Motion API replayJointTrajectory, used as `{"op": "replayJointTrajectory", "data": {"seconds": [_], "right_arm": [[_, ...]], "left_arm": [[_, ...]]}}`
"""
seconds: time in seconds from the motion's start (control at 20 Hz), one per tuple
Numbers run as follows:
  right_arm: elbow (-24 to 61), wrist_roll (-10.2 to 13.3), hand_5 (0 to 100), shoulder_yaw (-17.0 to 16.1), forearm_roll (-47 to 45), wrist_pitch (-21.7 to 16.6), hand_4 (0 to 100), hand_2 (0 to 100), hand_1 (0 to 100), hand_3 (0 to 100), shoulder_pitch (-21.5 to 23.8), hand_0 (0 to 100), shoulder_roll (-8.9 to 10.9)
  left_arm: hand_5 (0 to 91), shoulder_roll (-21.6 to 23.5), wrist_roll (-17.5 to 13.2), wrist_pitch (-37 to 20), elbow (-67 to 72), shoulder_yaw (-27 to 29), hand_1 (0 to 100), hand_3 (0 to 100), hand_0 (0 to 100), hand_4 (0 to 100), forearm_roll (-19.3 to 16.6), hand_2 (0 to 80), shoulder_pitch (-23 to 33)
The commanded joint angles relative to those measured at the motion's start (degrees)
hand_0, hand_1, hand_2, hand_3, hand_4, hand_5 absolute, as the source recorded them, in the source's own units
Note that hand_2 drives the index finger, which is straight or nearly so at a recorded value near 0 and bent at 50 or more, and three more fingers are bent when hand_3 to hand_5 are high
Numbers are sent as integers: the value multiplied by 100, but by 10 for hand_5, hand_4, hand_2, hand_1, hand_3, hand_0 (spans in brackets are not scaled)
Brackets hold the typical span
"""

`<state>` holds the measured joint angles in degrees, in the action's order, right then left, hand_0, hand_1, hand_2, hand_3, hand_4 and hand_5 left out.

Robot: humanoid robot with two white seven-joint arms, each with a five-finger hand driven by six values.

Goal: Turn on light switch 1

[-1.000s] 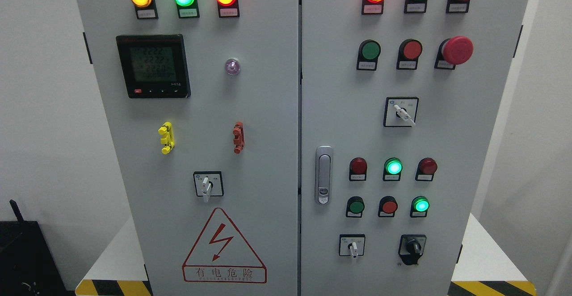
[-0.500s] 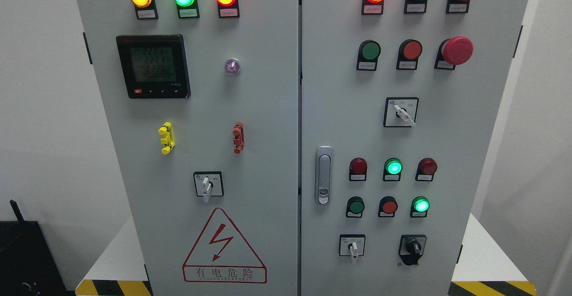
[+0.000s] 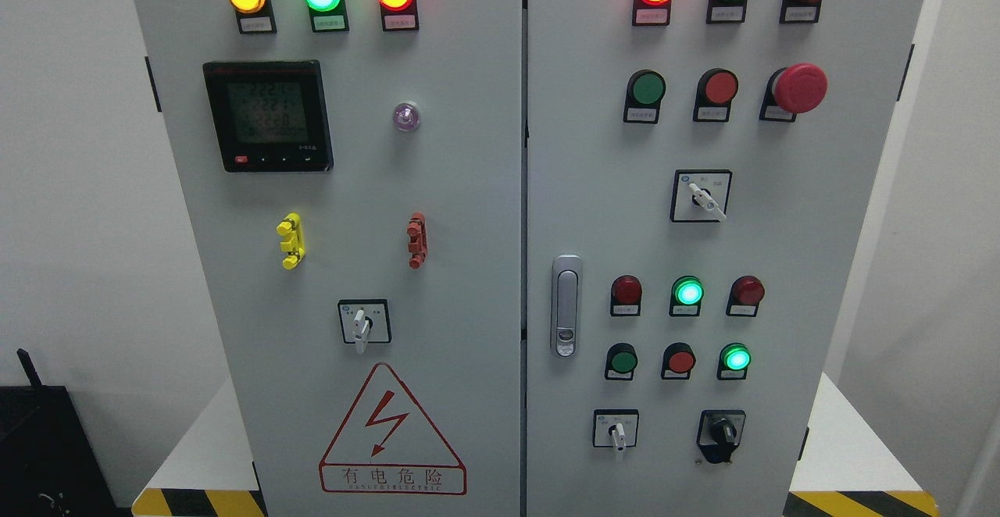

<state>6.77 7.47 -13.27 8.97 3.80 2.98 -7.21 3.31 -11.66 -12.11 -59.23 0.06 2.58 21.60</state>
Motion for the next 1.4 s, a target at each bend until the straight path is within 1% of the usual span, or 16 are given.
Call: {"op": "replayJointTrajectory", "data": {"seconds": [0.0, 0.05, 0.15, 0.2, 0.3, 0.4, 0.5, 0.6, 0.65, 0.7, 0.8, 0.85, 0.9, 1.0, 1.15, 1.35], "right_arm": [[0, 0, 0, 0, 0, -2, 0, 0, 0, 0, 1, 305, 0], [0, 0, 0, 0, 0, -2, 0, 0, 0, 0, 1, 305, 0], [0, 0, 0, 0, 0, -2, 0, 0, 0, 0, 1, 305, 0], [0, 0, 0, 0, 0, -2, 0, 0, 0, 0, 1, 305, 0], [0, 0, 0, -8, 0, -2, 0, 0, 0, 0, 1, 305, 0], [0, 0, 0, 0, 0, -2, 0, 0, 0, 0, 1, 305, 0], [0, 0, 0, 0, 0, -2, 0, 0, 0, 0, 1, 305, 0], [0, 0, 0, 0, 0, -2, 0, 0, 0, 0, 1, 305, 0], [0, 0, 0, 0, 0, -2, 0, 0, 0, 0, 1, 305, 0], [0, 0, 0, 0, 0, -2, 0, 0, 0, 0, -8, 305, 0], [0, 0, 0, 0, 0, -2, 0, 0, 0, 0, 1, 305, 0], [0, 0, 0, 0, 0, -2, 0, 0, 0, 0, 1, 305, 0], [0, 0, 0, -8, 0, -2, 0, 0, 0, 0, 1, 305, 0], [0, 0, 0, 0, 0, -2, 0, 0, 0, 0, 1, 305, 0], [0, 0, 0, 0, 0, -2, 0, 0, 0, 0, 1, 305, 0], [0, 0, 0, 0, 0, -2, 0, 0, 0, 0, 1, 305, 0]], "left_arm": [[0, 187, -12, 59, -2813, 574, 169, 123, 321, 195, 32, 0, -269], [0, 213, -12, 146, -2892, 583, 170, 125, 323, 200, 41, 0, -374], [0, 231, -12, 453, -3190, 679, 175, 166, 330, 272, 58, 5, -550], [0, 222, -12, 524, -3357, 723, 179, 177, 331, 288, 85, 9, -603], [0, 257, 5, 534, -3630, 723, 191, 253, 340, 328, 190, 19, -648], [0, 266, 75, 525, -3780, 723, 196, 298, 346, 358, 278, 28, -814], [83, 266, 276, 499, -3833, 706, 202, 323, 353, 412, 287, 55, -972], [190, 205, 706, 490, -3833, 636, 230, 357, 361, 484, 287, 130, -1113], [217, 196, 813, 490, -3850, 609, 248, 370, 366, 504, 296, 150, -1131], [267, 213, 866, 481, -3868, 566, 278, 388, 378, 533, 287, 185, -1131], [374, 196, 945, 542, -4052, 548, 312, 419, 398, 582, 305, 210, -1149], [459, 196, 955, 543, -4088, 548, 328, 451, 409, 618, 313, 225, -1149], [521, 205, 955, 534, -4140, 539, 342, 485, 417, 651, 339, 240, -1149], [604, 196, 1024, 551, -4350, 513, 350, 519, 422, 688, 357, 264, -1131], [691, 187, 1305, 560, -4553, 425, 374, 555, 426, 734, 366, 303, -1157], [717, 178, 1306, 735, -4799, 390, 425, 587, 429, 765, 454, 352, -1289]]}}
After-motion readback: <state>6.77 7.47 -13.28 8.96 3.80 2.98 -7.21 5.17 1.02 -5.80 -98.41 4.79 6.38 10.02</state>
